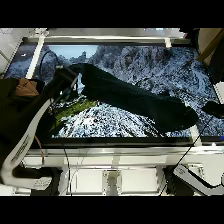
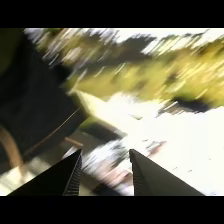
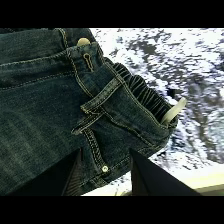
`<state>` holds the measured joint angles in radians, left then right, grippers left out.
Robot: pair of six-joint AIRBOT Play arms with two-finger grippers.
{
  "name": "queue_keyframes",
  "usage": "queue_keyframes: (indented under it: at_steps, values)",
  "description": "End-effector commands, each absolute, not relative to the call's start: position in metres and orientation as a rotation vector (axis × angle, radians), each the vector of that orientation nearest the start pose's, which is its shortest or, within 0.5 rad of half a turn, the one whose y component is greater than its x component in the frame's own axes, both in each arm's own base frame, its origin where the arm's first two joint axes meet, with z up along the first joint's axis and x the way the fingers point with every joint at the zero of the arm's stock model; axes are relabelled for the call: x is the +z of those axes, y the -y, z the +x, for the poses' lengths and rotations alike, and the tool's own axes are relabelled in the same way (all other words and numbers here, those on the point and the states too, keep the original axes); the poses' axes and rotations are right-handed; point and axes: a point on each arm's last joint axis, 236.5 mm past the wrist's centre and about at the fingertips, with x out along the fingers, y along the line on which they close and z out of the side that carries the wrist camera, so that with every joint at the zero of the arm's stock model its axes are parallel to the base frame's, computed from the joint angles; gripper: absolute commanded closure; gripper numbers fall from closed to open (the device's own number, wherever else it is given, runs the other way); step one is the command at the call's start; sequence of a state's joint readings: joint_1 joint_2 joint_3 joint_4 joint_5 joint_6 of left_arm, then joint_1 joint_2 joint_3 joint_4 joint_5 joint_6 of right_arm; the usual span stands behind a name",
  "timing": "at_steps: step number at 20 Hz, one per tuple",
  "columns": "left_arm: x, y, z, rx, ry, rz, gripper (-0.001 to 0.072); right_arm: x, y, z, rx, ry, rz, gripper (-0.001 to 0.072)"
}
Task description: Fold the clothes and pants, and hang the long-sleeved shirts on hangers.
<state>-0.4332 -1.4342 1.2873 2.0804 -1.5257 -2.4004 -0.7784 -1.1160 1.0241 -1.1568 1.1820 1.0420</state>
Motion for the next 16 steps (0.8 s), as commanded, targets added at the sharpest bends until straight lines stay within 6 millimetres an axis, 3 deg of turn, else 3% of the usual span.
queue_keyframes:
  at_steps: [1,2,3,4,5,6,7,8,9,12,14,16]
  values:
    - [0.014,-0.003,0.283,0.832,-1.167,-0.031,0.038,0.035,0.176,0.305,-0.138,-1.075,0.356,0.0363]
    - [0.006,0.001,0.283,0.852,-1.083,-0.247,0.0418,0.035,0.175,0.306,-0.135,-1.072,0.36,0.0364]
    - [-0.001,0.022,0.303,0.771,-0.997,-0.506,0.0555,0.036,0.172,0.306,-0.128,-1.07,0.369,0.0364]
    - [0.003,0.047,0.336,0.604,-0.92,-0.662,0.059,0.036,0.17,0.307,-0.122,-1.069,0.376,0.0364]
    - [0.023,0.076,0.38,0.401,-0.791,-0.841,0.0582,0.037,0.169,0.307,-0.117,-1.067,0.382,0.0364]
    - [0.042,0.087,0.41,0.286,-0.69,-0.955,0.056,0.037,0.168,0.307,-0.115,-1.067,0.383,0.0363]
    - [0.055,0.088,0.434,0.216,-0.609,-1.031,0.0415,0.037,0.168,0.307,-0.113,-1.069,0.383,0.0364]
    - [0.051,0.085,0.443,0.216,-0.594,-1.088,0.024,0.037,0.168,0.307,-0.112,-1.069,0.381,0.0364]
    - [0.036,0.082,0.445,0.251,-0.62,-1.124,0.0218,0.037,0.168,0.307,-0.112,-1.069,0.38,0.0363]
    - [-0.006,0.096,0.441,0.257,-0.74,-1.061,0.0235,0.036,0.166,0.306,-0.106,-1.076,0.383,0.0364]
    - [-0.034,0.112,0.436,0.235,-0.827,-1.02,0.0345,0.036,0.166,0.305,-0.105,-1.077,0.384,0.0364]
    - [-0.059,0.127,0.433,0.212,-0.905,-1.0,0.0344,0.036,0.166,0.305,-0.105,-1.077,0.385,0.0364]
